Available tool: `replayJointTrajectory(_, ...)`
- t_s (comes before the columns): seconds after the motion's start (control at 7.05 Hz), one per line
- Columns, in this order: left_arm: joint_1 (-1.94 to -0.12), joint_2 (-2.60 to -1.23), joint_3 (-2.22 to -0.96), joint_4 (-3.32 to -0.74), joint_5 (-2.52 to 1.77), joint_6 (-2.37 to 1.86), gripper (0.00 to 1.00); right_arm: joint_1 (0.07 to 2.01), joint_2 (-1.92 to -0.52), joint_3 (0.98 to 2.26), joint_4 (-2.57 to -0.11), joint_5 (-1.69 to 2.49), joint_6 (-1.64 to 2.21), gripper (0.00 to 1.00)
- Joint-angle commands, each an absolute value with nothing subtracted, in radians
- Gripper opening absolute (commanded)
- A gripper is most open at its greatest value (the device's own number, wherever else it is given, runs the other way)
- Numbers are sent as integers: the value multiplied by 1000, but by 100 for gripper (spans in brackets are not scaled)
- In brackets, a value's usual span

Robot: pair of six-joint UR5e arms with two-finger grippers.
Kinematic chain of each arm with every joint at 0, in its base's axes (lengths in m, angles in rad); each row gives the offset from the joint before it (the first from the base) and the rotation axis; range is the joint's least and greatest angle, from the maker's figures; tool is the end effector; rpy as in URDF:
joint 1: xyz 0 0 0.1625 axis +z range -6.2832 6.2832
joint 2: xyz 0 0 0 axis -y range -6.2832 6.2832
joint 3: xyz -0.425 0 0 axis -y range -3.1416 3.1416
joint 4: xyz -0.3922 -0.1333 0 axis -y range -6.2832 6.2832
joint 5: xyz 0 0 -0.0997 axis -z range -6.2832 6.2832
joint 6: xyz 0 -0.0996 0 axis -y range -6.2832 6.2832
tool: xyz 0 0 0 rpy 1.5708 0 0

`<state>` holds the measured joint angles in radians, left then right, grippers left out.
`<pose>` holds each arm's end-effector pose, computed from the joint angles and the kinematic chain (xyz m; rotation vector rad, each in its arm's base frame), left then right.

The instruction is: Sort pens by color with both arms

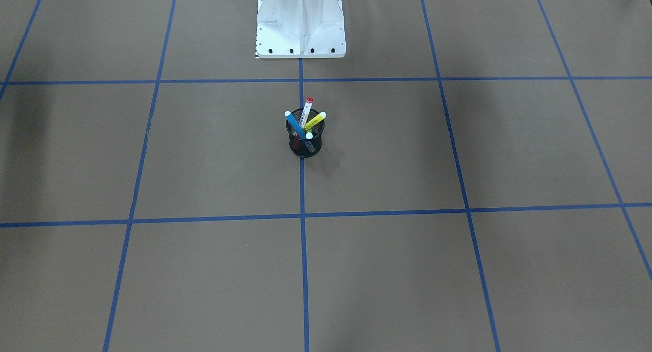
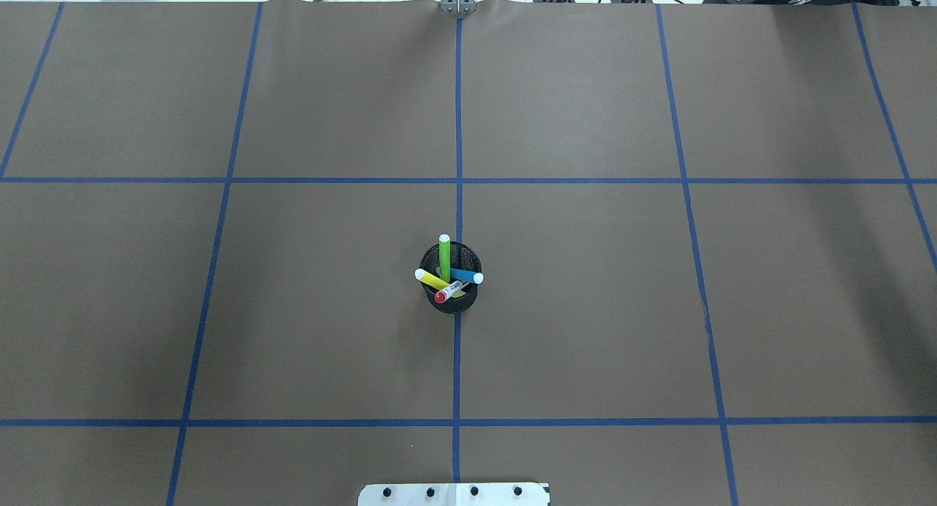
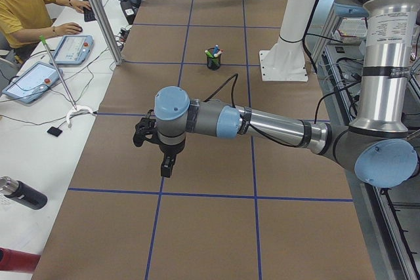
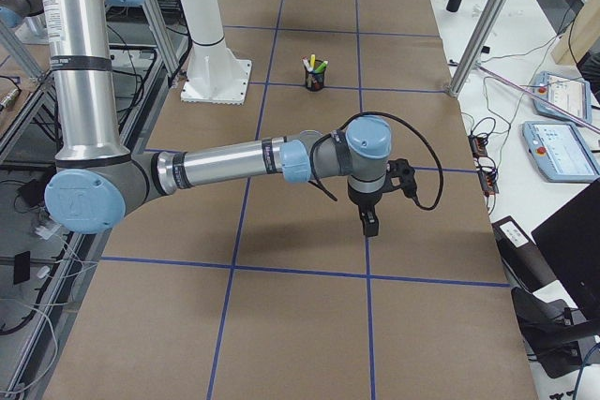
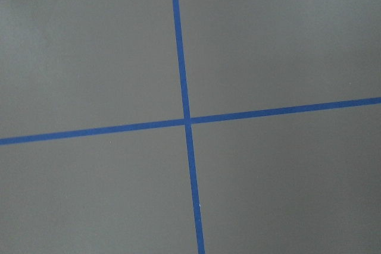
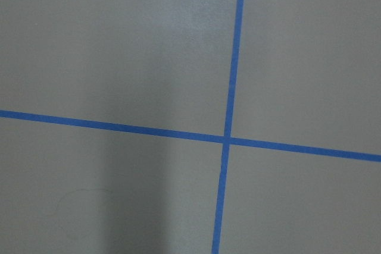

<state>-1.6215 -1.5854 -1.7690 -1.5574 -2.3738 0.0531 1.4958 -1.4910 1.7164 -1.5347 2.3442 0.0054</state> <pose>-0.0870 -0.4972 0.5527 0.2298 0.7894 0.0823 0.0238 -0.5342 0.5416 0.2174 -0.7789 -0.1669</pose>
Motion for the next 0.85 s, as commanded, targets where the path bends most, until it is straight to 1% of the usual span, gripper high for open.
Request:
replayJointTrajectory(0.0, -1618, -1588, -1769, -1696, -2384, 52, 100, 1390, -1407, 1729, -1497, 2376, 148, 99)
replayJointTrajectory(0.14, -1609, -1577, -1749, -1753, -2405, 52, 100, 1340, -1378, 1759, -1497, 2397, 211, 99)
replayJointTrajectory(0.43, -1533, -1606, -1746, -1755, -2405, 45, 100, 1193, -1287, 1827, -1497, 2392, 482, 99)
replayJointTrajectory(0.57, -1511, -1636, -1744, -1762, -2405, -66, 100, 1125, -1234, 1845, -1499, 2370, 634, 98)
replayJointTrajectory(0.71, -1478, -1658, -1749, -1761, -2404, -134, 100, 1038, -1209, 1891, -1502, 2294, 802, 98)
